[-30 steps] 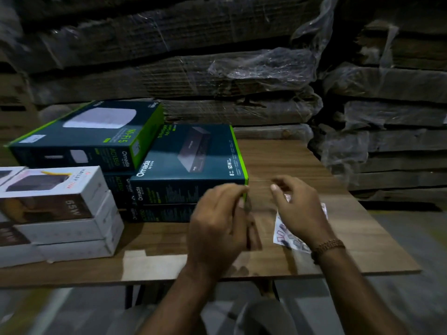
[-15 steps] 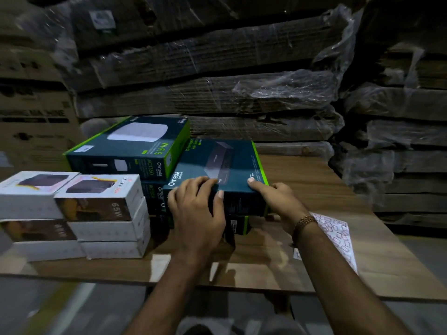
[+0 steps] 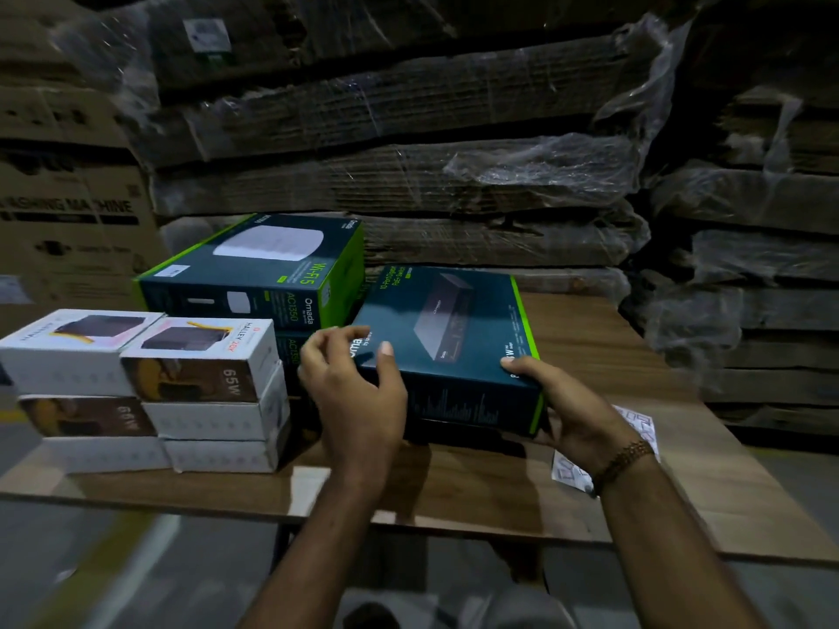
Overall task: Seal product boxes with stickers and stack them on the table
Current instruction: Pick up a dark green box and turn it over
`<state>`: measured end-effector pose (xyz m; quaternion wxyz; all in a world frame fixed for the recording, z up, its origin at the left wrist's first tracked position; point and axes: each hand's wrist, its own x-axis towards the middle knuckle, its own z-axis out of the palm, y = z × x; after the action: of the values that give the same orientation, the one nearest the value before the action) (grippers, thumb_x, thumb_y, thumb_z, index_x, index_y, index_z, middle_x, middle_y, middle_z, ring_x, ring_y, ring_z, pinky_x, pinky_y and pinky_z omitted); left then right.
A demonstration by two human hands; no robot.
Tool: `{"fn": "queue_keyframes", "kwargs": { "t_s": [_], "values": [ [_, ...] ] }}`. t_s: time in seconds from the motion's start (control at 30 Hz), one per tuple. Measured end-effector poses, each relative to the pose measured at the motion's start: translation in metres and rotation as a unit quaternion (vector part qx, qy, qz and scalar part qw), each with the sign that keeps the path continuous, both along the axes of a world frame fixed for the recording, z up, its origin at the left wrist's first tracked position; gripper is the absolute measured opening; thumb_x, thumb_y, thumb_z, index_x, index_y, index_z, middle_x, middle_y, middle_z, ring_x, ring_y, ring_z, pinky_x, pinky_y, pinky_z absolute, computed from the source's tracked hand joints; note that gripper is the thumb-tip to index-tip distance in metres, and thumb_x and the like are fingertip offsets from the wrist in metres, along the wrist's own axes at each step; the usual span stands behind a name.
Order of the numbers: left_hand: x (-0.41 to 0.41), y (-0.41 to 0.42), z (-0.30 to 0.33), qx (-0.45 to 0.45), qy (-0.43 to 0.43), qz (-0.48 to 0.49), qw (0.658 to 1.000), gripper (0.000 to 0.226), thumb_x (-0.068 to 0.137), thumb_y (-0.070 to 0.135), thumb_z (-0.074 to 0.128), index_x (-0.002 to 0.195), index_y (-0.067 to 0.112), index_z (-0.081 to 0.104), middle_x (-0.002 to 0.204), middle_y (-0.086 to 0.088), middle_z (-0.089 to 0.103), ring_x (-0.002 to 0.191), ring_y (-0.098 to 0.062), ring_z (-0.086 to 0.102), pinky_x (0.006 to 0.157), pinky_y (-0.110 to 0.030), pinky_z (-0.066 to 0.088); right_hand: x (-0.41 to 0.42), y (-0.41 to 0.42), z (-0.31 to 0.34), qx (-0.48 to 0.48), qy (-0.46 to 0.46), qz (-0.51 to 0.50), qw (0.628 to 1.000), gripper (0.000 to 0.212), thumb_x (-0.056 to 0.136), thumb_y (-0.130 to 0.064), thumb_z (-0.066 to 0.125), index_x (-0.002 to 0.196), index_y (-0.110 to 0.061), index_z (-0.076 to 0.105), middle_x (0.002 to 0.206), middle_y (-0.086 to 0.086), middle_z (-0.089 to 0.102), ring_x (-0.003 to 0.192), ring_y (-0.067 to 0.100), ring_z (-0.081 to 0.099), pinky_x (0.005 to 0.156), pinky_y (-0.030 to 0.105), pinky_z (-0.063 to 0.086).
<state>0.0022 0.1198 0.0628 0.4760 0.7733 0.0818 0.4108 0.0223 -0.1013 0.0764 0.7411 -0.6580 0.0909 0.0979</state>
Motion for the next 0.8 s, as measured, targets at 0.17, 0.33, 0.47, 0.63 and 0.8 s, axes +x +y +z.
{"fn": "queue_keyframes", "kwargs": {
  "t_s": [0.17, 0.33, 0.47, 0.63, 0.8],
  "values": [
    [0.000, 0.012, 0.010, -0.081, 0.119, -0.064, 0.988, 0.063, 0.105, 0.040, 0.065, 0.159, 0.016, 0.044, 0.142, -0.004, 0.056, 0.119, -0.016, 0.055, 0.090, -0.024, 0.039, -0.020, -0.012, 0.000, 0.019, -0.007, -0.001, 1.000, 0.059, 0.068, -0.039, 0.082, 0.120, -0.013, 0.076, 0.121, 0.018, 0.076, 0.107, 0.032, 0.073, 0.106, 0.057, 0.052],
    [0.002, 0.017, 0.011, -0.196, 0.134, -0.115, 0.965, 0.056, 0.103, 0.039, 0.070, 0.152, 0.020, 0.051, 0.127, 0.005, 0.066, 0.110, -0.015, 0.065, 0.083, -0.031, 0.052, -0.044, -0.015, -0.014, 0.063, -0.026, -0.018, 0.997, 0.050, 0.078, -0.040, 0.076, 0.124, -0.018, 0.075, 0.115, 0.008, 0.080, 0.100, 0.024, 0.077, 0.072, 0.037, 0.063],
    [0.001, 0.025, 0.010, -0.290, 0.162, -0.167, 0.928, 0.015, 0.100, 0.033, 0.074, 0.111, 0.023, 0.072, 0.110, -0.003, 0.078, 0.105, -0.025, 0.074, 0.096, -0.057, 0.061, -0.055, -0.018, -0.013, 0.106, -0.022, -0.043, 0.993, 0.034, 0.094, -0.035, 0.067, 0.121, -0.018, 0.076, 0.111, 0.008, 0.081, 0.084, 0.020, 0.079, 0.056, 0.030, 0.061],
    [-0.009, 0.024, 0.020, -0.342, 0.165, -0.221, 0.898, 0.009, 0.101, 0.027, 0.073, 0.108, 0.021, 0.075, 0.109, -0.011, 0.080, 0.098, -0.026, 0.077, 0.086, -0.053, 0.064, -0.062, -0.022, 0.000, 0.103, -0.031, -0.075, 0.991, 0.044, 0.100, -0.052, 0.057, 0.128, -0.024, 0.074, 0.122, 0.007, 0.078, 0.102, 0.027, 0.074, 0.087, 0.045, 0.057],
    [-0.027, 0.020, 0.056, -0.373, 0.165, -0.297, 0.864, 0.038, 0.101, 0.056, 0.065, 0.105, 0.021, 0.079, 0.098, -0.006, 0.083, 0.087, -0.023, 0.081, 0.080, -0.046, 0.064, -0.067, -0.026, 0.030, 0.107, -0.054, -0.055, 0.991, 0.050, 0.103, -0.056, 0.047, 0.118, -0.020, 0.078, 0.103, 0.012, 0.079, 0.077, 0.028, 0.075, 0.060, 0.039, 0.058]
  ]
}}
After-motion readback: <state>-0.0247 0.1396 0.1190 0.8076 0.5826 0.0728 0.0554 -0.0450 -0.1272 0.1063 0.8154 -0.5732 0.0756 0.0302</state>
